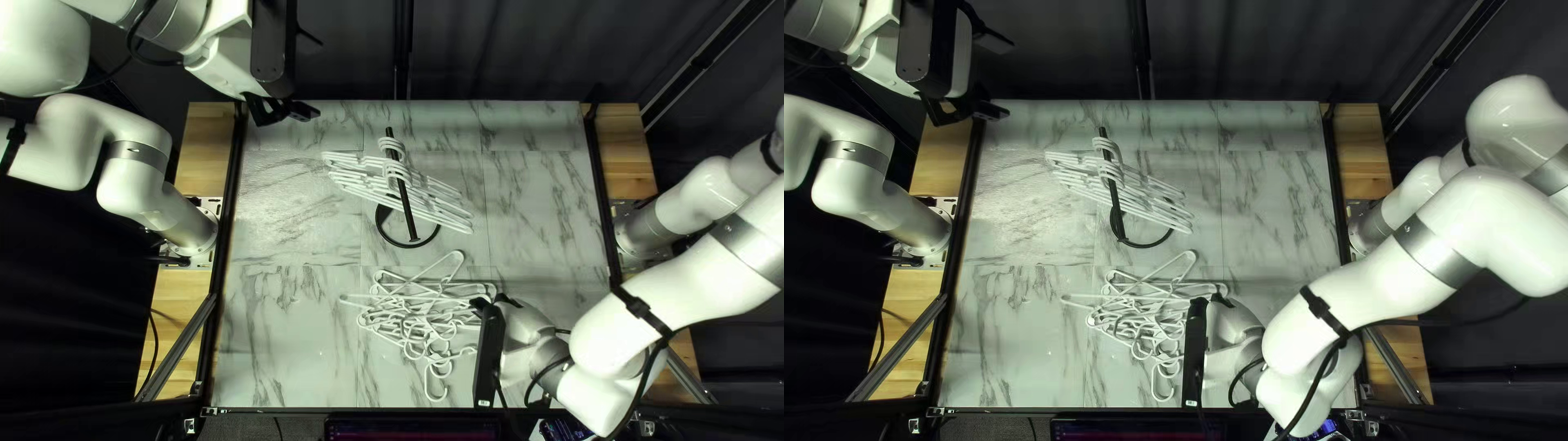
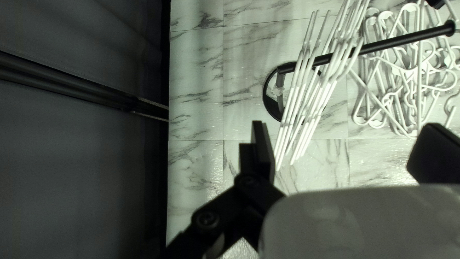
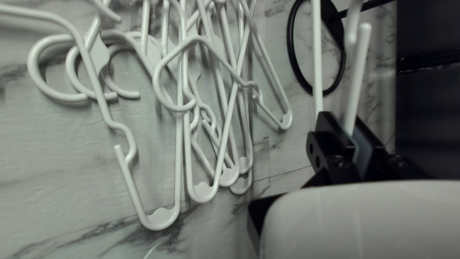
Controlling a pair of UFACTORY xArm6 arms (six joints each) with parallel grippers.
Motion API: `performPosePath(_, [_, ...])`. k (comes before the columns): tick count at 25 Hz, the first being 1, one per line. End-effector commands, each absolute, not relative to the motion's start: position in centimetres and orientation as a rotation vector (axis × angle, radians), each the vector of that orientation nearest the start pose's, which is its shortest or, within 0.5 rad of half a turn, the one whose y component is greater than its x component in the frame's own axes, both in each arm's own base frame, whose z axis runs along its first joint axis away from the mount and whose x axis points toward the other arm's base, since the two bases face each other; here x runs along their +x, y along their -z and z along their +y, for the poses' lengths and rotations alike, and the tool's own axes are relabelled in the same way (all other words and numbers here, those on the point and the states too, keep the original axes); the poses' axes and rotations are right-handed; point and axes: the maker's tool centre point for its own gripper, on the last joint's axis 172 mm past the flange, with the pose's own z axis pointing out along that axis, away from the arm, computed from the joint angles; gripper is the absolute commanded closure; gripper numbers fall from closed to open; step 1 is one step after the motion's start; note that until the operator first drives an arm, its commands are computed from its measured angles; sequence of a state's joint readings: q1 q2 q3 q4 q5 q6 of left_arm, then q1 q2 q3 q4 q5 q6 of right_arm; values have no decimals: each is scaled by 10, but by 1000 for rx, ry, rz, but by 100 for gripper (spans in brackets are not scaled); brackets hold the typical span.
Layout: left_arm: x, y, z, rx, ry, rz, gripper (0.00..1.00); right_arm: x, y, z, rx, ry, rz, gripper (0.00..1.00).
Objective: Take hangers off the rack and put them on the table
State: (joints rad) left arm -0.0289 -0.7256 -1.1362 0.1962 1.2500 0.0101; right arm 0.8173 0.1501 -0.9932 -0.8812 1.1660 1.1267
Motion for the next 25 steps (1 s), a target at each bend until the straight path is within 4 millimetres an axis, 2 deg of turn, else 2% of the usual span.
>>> performPosePath(1, [374,-516,34,-2813,891,59,0,421,-138,213,2458,-518,308,100])
performPosePath(9, [374,-516,34,-2813,891,59,0,420,-138,212,2450,-515,309,100])
performPosePath(12, [374,-516,34,-2813,891,59,0,417,-126,211,2385,-415,304,100])
performPosePath(14, [374,-516,34,-2813,891,59,0,410,-116,204,2273,-276,284,97])
performPosePath(16, [374,-516,34,-2813,891,59,0,407,-115,201,2200,-207,280,99])
performPosePath(19, [374,-516,34,-2813,891,59,0,412,-118,202,2118,-130,311,100])
performPosePath(25, [374,-516,34,-2813,891,59,0,415,-116,204,2110,-103,351,100])
